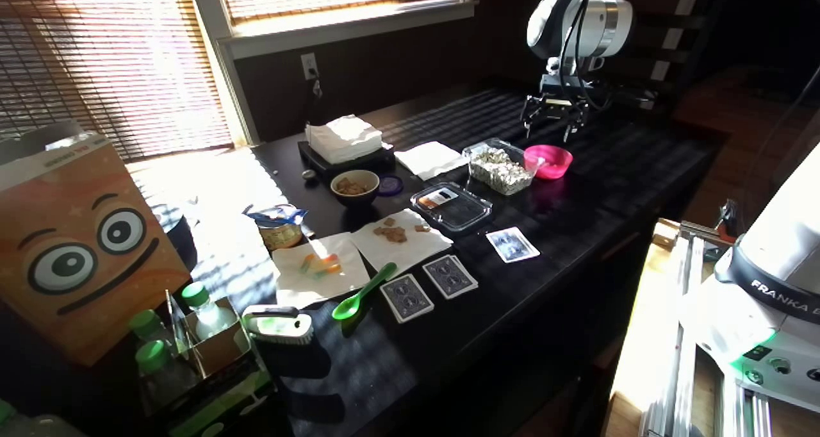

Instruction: Move some objects from the transparent bowl to the pink bowl

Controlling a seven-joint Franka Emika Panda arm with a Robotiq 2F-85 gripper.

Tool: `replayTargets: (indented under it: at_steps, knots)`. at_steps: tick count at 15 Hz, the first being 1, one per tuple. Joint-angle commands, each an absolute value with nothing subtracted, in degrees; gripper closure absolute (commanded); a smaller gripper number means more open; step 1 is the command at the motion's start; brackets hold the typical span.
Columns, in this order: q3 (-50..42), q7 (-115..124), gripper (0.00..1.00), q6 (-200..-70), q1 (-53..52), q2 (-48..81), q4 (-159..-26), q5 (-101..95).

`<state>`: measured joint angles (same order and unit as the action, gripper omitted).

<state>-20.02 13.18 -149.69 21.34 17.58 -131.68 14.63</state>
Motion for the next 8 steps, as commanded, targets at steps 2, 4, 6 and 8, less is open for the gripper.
replayTargets:
  at_steps: [2,4,6,8]
  knots:
    - [-19.16,11.28,0.0,-150.63,22.11,16.51,-132.49,16.3]
    - [-19.19,11.3,0.0,-150.7,22.1,16.52,-132.53,16.23]
    - [-19.14,11.08,0.0,-150.64,22.12,16.21,-132.69,16.24]
    - [-18.69,8.86,0.0,-150.11,21.58,12.76,-134.72,15.3]
